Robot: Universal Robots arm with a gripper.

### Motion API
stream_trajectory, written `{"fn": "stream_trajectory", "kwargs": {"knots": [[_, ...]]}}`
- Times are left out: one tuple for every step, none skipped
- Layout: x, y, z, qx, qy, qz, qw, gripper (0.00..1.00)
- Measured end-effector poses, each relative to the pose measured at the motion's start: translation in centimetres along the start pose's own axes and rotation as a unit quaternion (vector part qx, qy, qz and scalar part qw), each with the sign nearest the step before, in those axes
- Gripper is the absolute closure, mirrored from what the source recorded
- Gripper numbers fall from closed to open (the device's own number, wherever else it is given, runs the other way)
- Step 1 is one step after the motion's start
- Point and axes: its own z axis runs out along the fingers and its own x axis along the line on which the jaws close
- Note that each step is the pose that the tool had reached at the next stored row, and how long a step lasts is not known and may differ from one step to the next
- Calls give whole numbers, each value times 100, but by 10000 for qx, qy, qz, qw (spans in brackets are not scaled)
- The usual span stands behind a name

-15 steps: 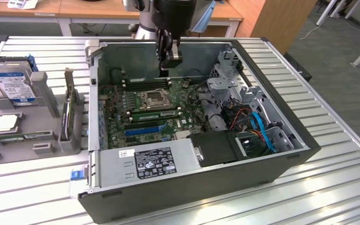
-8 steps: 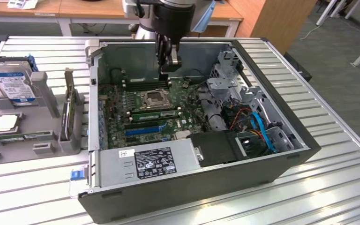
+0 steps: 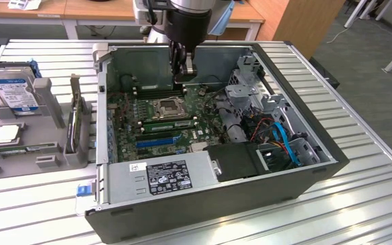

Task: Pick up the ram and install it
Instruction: 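Press down the ram until it locks into place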

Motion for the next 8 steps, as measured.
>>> {"fn": "stream_trajectory", "kwargs": {"knots": [[0,0,0,0,0,0,10000,90],[0,0,1,0,-1,0,10000,90],[0,0,2,1,-1,0,10000,90],[0,0,2,1,-1,0,10000,90],[0,-4,2,1,-2,0,10000,90],[0,-12,3,1,-2,0,10000,90],[0,-20,3,1,-2,0,10000,90],[0,-30,2,1,-2,0,10000,90]]}}
